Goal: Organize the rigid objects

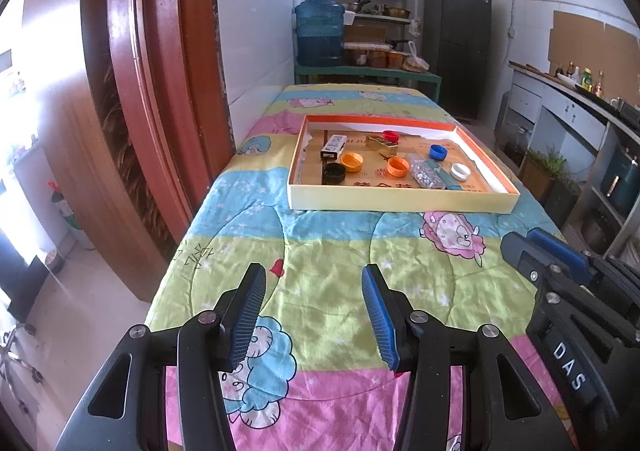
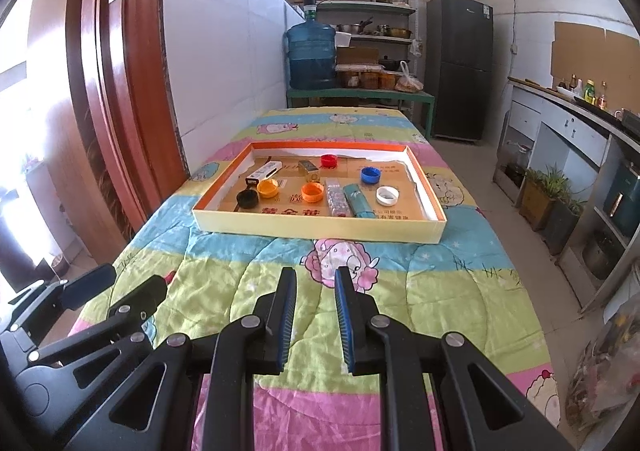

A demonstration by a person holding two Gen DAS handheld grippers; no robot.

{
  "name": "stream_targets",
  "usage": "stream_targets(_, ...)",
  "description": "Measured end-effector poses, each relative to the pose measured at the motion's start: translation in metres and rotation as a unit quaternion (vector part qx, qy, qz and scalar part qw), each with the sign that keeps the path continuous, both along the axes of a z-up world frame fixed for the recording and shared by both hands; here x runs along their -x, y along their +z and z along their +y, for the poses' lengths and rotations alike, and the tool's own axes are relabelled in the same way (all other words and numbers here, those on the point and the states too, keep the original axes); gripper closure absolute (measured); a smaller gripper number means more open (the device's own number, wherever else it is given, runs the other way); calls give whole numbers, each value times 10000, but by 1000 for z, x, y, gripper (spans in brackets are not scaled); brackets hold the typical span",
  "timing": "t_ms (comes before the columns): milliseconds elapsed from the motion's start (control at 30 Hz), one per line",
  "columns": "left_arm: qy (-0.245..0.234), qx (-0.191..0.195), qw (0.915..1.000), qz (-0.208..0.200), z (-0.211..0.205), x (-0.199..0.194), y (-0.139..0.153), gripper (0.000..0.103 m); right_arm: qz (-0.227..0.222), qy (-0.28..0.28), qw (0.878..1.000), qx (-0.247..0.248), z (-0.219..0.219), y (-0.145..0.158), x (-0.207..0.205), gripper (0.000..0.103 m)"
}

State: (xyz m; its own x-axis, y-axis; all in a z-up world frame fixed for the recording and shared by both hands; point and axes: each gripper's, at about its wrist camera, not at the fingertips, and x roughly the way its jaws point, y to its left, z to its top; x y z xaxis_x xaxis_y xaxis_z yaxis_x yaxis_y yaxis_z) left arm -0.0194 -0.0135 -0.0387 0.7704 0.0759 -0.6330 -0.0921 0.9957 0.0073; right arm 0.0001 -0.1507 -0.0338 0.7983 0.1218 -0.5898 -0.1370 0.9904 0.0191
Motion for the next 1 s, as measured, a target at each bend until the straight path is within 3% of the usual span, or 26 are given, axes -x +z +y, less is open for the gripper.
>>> stream_targets(1000, -5, 59, 10000, 29, -2, 7, -4, 51, 32, 29, 10000, 28, -2, 0, 8, 83)
